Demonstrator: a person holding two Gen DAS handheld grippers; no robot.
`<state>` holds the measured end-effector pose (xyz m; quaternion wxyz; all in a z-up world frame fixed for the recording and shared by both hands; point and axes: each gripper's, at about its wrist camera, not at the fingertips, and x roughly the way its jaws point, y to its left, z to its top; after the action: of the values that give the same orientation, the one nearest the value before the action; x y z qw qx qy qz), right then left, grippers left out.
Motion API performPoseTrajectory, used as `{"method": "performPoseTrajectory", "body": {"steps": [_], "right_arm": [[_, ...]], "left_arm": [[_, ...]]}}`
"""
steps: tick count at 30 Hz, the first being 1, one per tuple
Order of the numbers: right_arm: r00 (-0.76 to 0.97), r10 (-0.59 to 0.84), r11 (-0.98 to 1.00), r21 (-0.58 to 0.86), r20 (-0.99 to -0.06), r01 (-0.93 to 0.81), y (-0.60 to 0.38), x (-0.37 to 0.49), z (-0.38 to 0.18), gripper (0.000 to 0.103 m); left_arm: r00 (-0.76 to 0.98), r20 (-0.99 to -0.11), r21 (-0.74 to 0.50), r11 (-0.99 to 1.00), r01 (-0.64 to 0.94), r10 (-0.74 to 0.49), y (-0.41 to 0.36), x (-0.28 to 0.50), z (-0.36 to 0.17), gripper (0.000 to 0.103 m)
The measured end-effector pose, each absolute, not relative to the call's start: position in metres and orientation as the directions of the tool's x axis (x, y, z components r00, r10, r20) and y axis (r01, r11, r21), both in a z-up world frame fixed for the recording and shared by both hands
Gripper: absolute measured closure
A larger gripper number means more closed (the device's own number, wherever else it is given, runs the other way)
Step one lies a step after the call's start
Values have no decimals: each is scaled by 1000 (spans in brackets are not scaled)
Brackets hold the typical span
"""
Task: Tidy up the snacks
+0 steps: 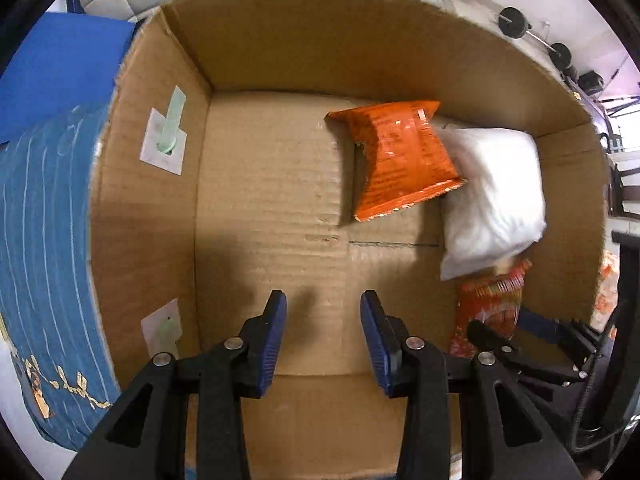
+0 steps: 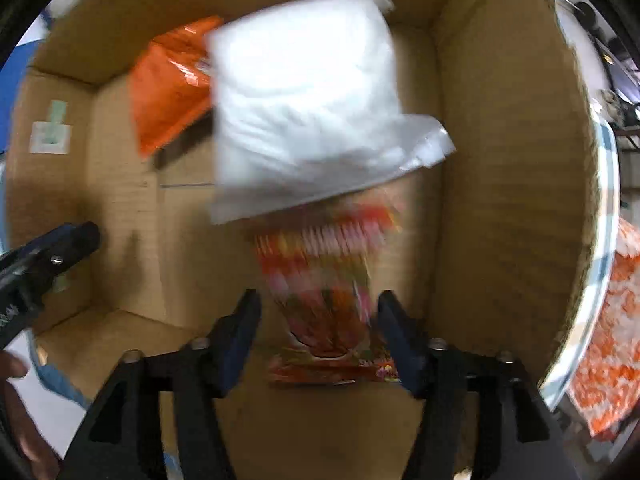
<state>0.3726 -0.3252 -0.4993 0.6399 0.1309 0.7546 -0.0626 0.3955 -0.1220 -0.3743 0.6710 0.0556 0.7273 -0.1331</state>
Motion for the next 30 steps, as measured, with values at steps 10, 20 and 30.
{"method": "performPoseTrajectory", "body": {"steps": [10, 20, 30], "right_arm": [[68, 64, 997, 66, -996, 31, -337, 303, -392, 4], [-137, -91, 989, -73, -986, -131, -362, 190, -454, 2], [-200, -107, 976, -65, -974, -209, -357, 172, -523, 2]], "left_arm": [[111, -983, -87, 904, 418, -146, -108, 315, -275, 34], [-74, -985, -175, 872, 458, -159, -100, 247, -315, 33], [-153, -988, -67, 835, 547, 21, -124, 229, -393, 33]]}}
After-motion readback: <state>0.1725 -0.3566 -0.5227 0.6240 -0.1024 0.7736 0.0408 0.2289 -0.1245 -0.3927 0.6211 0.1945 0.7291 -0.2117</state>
